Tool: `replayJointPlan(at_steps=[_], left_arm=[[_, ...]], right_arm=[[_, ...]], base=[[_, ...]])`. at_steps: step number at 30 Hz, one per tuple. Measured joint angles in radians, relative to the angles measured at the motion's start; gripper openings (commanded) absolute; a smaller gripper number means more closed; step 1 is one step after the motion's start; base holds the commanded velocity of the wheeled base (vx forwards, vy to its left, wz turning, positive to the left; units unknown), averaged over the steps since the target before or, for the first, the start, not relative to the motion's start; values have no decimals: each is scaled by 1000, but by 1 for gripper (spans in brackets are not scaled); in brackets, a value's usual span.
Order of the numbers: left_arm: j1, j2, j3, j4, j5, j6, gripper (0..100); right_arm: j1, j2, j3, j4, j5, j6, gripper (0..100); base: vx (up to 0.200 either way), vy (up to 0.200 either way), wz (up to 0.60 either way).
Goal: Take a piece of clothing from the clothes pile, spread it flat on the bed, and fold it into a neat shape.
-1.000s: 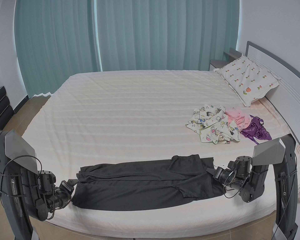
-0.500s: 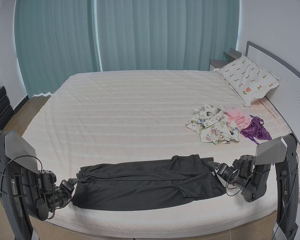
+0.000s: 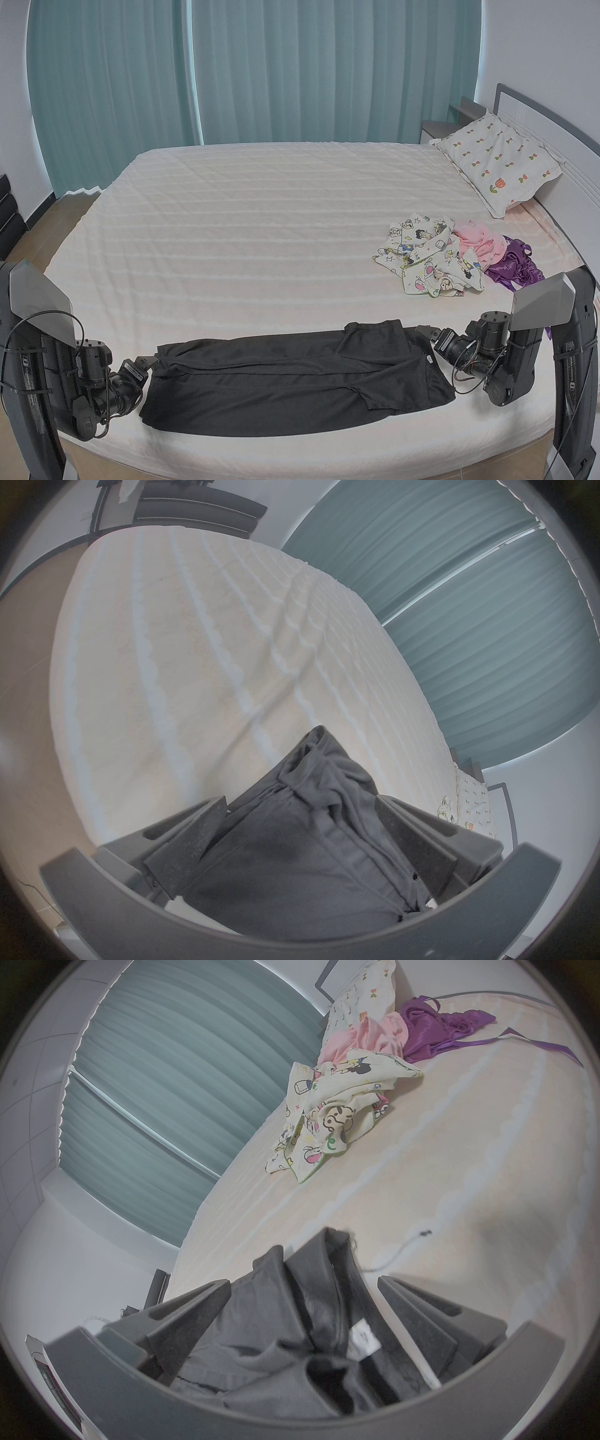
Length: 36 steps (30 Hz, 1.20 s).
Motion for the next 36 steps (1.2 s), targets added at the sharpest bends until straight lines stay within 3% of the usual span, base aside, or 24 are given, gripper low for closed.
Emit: replayJointPlan(at_steps=[9, 19, 28, 36], left_arm=[[0, -11, -31, 0, 14, 9, 100], [10, 17, -220, 7, 26, 197, 100], [8, 58, -471, 321, 21, 323, 100], [5, 70, -518, 358, -23, 351, 100]], right_arm=[[8, 0, 20, 0, 1, 0, 100], [24, 1, 41, 0, -6, -1, 100], [43, 15, 50, 0, -14, -3, 100], [53, 26, 50, 0, -18, -6, 100]], base=[[0, 0, 0], [0, 0, 0], [0, 0, 0], [0, 0, 0]])
